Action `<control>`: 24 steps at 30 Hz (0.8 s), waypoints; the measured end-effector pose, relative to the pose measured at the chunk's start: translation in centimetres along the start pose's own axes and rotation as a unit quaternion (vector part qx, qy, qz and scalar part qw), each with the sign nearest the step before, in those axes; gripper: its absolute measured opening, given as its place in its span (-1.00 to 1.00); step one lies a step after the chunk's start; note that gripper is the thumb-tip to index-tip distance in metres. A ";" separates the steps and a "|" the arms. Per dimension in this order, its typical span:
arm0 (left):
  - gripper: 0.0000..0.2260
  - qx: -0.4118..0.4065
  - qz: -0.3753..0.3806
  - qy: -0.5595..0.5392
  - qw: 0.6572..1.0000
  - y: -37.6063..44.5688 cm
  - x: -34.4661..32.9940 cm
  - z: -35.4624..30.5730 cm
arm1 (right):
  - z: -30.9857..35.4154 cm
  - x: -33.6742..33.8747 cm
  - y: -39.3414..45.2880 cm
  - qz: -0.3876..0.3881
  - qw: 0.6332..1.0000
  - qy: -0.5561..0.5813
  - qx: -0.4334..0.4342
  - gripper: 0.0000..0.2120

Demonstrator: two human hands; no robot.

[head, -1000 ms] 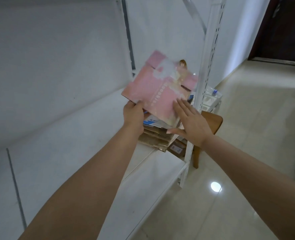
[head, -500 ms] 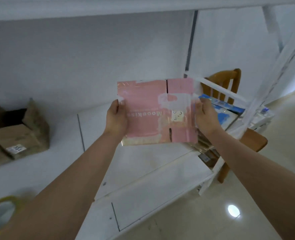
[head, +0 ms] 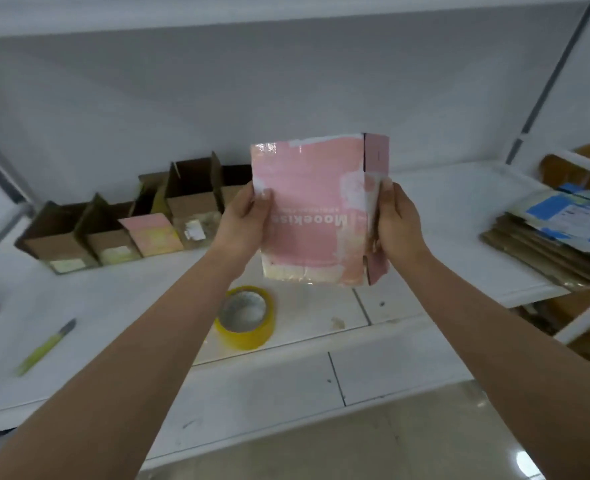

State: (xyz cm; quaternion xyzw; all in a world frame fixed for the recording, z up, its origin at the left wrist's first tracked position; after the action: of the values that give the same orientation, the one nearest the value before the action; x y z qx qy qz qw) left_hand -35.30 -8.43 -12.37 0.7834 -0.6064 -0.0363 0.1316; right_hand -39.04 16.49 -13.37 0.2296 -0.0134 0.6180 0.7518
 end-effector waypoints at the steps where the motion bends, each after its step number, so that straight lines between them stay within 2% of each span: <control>1: -0.84 0.009 -0.005 -0.010 1.000 -0.3 2.4 0.2 | 1.0 -2.1 -0.9 0.016 1.000 0.003 0.001 -0.59; 5: -0.80 0.068 -0.054 -0.045 0.995 -1.1 10.1 1.3 | 3.6 -8.8 -3.6 0.048 0.993 0.092 -0.058 -0.62; 7: -0.69 0.089 -0.064 -0.082 0.991 -1.1 12.5 1.6 | 4.5 -11.6 -4.4 0.051 0.979 0.162 -0.114 -0.62; 9: -0.59 0.110 -0.068 -0.128 0.983 -0.7 14.5 2.0 | 5.5 -14.6 -5.2 0.077 0.951 0.249 -0.163 -0.55; 12: -0.61 0.128 -0.083 -0.167 0.974 -0.5 16.8 2.7 | 6.7 -19.2 -6.6 0.148 0.902 0.345 -0.215 -0.41; 15: -0.67 0.139 -0.119 -0.195 0.964 -0.9 19.7 3.8 | 7.6 -22.3 -7.4 0.174 0.892 0.360 -0.208 -0.35; 18: -0.74 0.144 -0.115 -0.197 0.963 -1.3 22.6 5.3 | 8.1 -25.0 -8.3 0.196 0.899 0.337 -0.198 -0.35; 21: -0.68 0.130 -0.075 -0.206 0.967 -1.2 25.1 6.1 | 8.7 -28.6 -10.3 0.252 0.883 0.341 -0.200 -0.30; 24: -0.66 0.131 -0.032 -0.222 0.966 -0.9 27.0 7.6 | 8.1 -30.6 -11.1 0.212 0.897 0.324 -0.214 -0.43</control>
State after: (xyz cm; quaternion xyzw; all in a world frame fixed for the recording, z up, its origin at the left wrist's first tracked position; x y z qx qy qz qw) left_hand -28.98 -35.36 -17.12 0.7850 -0.5946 -0.1332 -0.1114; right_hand -33.74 -16.15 -19.03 -0.1583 0.0505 0.7851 0.5967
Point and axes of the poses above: each hand's wrist, its own y-axis towards the middle knuckle, its own x-axis out of the back of the hand, z = x × y, the point moved 9 cm from there along y, towards the middle knuckle, and after that the axes turned 1 degree about -z, right-handed, at the moved point
